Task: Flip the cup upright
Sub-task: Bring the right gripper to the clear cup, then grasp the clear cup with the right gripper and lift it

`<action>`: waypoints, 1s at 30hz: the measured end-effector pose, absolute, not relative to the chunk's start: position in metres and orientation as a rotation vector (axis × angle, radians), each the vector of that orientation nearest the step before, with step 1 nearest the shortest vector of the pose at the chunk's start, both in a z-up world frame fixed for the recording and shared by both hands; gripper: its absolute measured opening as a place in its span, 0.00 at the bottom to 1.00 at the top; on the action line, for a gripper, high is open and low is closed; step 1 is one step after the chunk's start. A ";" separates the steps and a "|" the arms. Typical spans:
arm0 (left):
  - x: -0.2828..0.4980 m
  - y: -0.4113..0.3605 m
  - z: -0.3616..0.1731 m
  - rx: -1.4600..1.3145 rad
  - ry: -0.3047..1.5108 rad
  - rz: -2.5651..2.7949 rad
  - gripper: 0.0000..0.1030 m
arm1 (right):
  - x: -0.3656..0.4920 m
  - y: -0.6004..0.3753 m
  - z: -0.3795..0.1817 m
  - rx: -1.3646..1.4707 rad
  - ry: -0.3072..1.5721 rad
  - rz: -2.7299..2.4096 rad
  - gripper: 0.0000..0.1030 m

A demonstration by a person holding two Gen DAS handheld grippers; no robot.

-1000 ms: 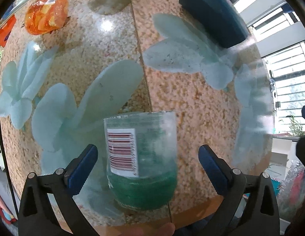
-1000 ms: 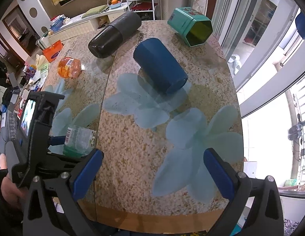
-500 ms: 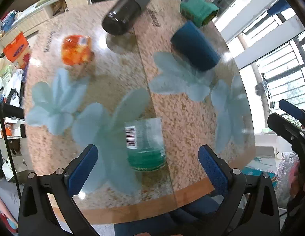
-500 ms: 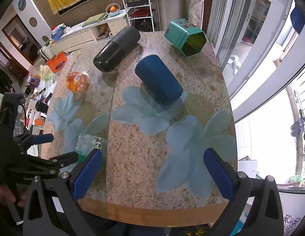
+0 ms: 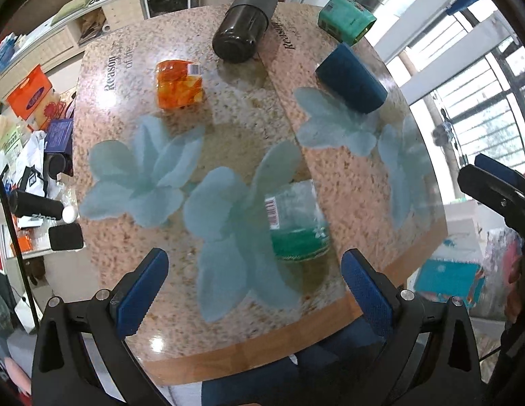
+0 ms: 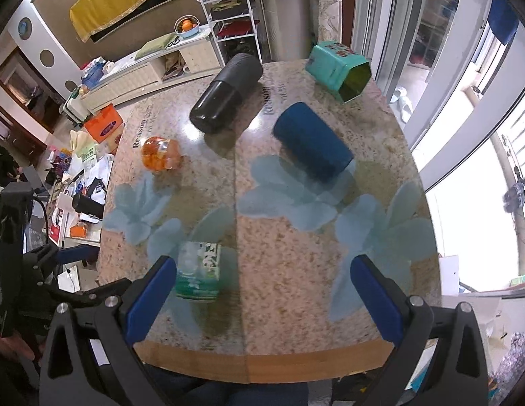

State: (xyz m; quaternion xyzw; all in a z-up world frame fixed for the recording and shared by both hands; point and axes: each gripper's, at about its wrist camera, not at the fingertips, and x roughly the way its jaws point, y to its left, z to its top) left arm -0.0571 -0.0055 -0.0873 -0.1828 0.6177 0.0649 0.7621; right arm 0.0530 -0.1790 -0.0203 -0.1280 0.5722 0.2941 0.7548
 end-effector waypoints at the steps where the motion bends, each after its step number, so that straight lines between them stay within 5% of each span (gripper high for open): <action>1: -0.060 -0.001 -0.088 -0.393 1.343 0.128 1.00 | 0.051 -0.175 -0.021 -0.280 1.251 0.637 1.00; 30: -0.118 0.078 -0.150 -0.455 1.431 0.133 1.00 | 0.025 -0.048 -0.169 -0.351 1.682 0.596 1.00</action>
